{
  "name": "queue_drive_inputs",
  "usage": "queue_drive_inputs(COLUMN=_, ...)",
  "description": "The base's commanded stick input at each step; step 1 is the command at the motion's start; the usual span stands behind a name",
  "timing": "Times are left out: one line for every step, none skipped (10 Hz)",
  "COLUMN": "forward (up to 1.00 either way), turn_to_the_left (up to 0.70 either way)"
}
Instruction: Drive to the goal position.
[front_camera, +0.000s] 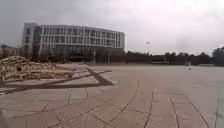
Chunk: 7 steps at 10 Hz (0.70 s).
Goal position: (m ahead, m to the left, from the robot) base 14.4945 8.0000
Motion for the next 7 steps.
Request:
queue_drive_inputs(forward=1.0, turn_to_the_left=0.0)
queue_drive_inputs(forward=1.0, turn_to_the_left=0.19)
queue_drive_inputs(forward=1.0, turn_to_the_left=0.4)
queue_drive_inputs(forward=1.0, turn_to_the_left=0.4)
queue_drive_inputs(forward=1.0, turn_to_the_left=0.0)
queue_drive_inputs(forward=1.0, turn_to_the_left=0.0)
queue_drive_inputs(forward=1.0, turn_to_the_left=0.0)
